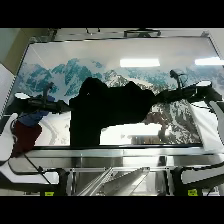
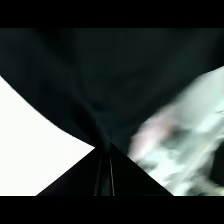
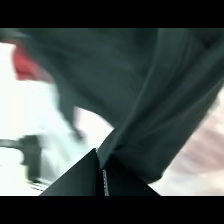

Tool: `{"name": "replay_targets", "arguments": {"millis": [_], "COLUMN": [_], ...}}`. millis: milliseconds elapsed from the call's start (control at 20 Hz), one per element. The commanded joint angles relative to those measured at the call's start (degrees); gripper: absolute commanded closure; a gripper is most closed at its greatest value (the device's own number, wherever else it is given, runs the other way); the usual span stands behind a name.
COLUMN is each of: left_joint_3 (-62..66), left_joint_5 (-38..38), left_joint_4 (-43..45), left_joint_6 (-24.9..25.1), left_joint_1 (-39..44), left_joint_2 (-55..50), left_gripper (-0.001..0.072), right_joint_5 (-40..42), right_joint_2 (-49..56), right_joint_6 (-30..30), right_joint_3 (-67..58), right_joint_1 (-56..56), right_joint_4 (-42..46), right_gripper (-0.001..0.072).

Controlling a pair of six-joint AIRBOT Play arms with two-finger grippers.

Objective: Fold the shirts.

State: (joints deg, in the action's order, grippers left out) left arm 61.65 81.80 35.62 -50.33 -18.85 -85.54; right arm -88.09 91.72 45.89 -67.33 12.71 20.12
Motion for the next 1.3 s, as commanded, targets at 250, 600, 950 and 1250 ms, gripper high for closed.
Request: {"name": "replay_targets", "arguments": {"millis": [250, 600, 950, 1250], "left_joint_3": [9.11, 25.33, 23.67, 12.15], "left_joint_5": [8.92, 2.19, 0.33, -15.91], "left_joint_4": [-64.46, -69.55, -40.41, -11.87], "left_joint_6": [7.67, 5.51, 2.38, 5.31], "left_joint_1": [-20.35, -27.28, -16.92, 1.27], "left_joint_2": [39.87, 43.74, 32.33, 14.82], "left_gripper": [0.0683, 0.0684, 0.0683, 0.0683], "right_joint_5": [-8.76, 10.32, 22.58, 30.97], "right_joint_2": [-35.69, -56.68, -52.81, -29.75], "right_joint_6": [-4.98, -5.64, -0.28, 0.02], "right_joint_3": [-0.33, -0.42, 2.67, 8.85], "right_joint_1": [10.43, 27.23, 15.76, 5.66], "right_joint_4": [-64.81, -63.78, -14.91, -0.81], "right_gripper": [0.0692, 0.0692, 0.0693, 0.0693]}}
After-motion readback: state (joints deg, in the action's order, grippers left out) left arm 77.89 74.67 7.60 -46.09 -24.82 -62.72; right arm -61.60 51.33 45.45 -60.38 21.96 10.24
